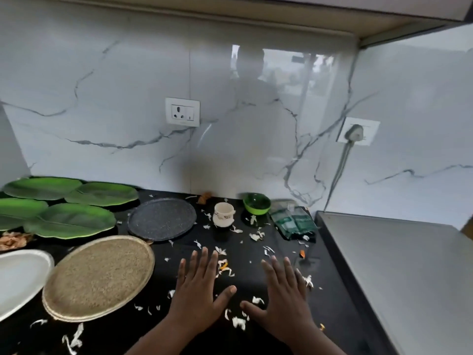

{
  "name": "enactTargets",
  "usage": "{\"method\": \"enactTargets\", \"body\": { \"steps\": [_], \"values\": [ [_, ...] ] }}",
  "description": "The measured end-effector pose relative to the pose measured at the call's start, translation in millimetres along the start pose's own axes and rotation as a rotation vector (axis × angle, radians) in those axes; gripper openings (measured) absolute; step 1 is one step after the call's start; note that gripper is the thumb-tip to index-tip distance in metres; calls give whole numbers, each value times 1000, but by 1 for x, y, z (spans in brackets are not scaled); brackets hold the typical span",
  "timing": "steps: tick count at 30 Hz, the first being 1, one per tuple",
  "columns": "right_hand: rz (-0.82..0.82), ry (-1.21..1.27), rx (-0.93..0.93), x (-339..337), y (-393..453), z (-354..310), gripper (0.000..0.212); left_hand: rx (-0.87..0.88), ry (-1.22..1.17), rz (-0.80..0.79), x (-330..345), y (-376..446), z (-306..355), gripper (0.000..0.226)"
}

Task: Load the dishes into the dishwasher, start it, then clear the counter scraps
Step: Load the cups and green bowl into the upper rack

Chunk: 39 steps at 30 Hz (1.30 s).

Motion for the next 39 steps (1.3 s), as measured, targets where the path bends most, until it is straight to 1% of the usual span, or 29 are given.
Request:
{"method": "enactTargets", "body": {
  "steps": [4,7,8,9,10,11,13,15,16,17,20,22,23,25,27,30,32,34,36,37,39],
  "values": [
    [-16,-20,-35,7,33,-2,98,-70,-12,12,3,19,-17,87],
    [-37,-10,-74,10,62,2,102,-109,-14,-12,10,32,-23,86],
    [5,0,-112,11,74,2,103,-118,-19,-22,11,37,-25,87],
    [20,40,-140,13,85,2,102,-115,-23,-29,12,41,-26,87],
    [-9,89,-143,13,97,3,101,-121,-18,-42,13,47,-27,87],
    [-35,115,-130,14,109,4,99,-127,-6,-43,14,54,-27,87],
    [-27,182,-118,19,140,8,98,-166,11,-30,14,73,-25,87],
    [-28,251,-109,21,169,10,100,-200,-8,-42,12,90,-21,91],
    [-26,280,-107,24,184,13,101,-198,-22,-15,11,99,-18,95],
    [-21,308,-103,27,199,16,103,-190,-27,19,13,109,-15,99],
    [48,408,-88,33,240,23,107,-204,-36,-26,17,138,-6,102],
    [95,507,-68,38,266,27,109,-179,-60,-16,17,159,-1,94],
    [110,537,-64,40,277,28,108,-144,-103,25,14,170,2,86],
    [121,541,-79,42,292,28,97,-61,-276,167,9,189,7,68],
    [151,600,-78,44,296,32,82,-47,-469,289,4,212,16,51],
    [217,976,57,35,287,54,75,-67,-712,350,-5,247,37,38],
    [221,1140,129,22,277,82,75,-85,-763,290,-3,272,54,33],
    [213,1208,152,7,263,117,75,-169,-761,115,9,296,73,40],
    [262,1269,199,-6,247,153,82,-274,-747,-90,28,313,97,55],
    [285,1320,222,-10,238,168,86,-331,-733,-161,38,319,109,60],
    [323,1452,253,-14,221,190,95,-441,-696,-219,57,328,127,59]
  ]
}}
Point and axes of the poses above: each hand's wrist, its own y-axis towards the middle knuckle, its own x-axis out of the palm, z = x × y, the point moved 1 cm from there along y, towards the middle knuckle, and after that the axes turned 14 degrees about -x, right-handed, at the moved point
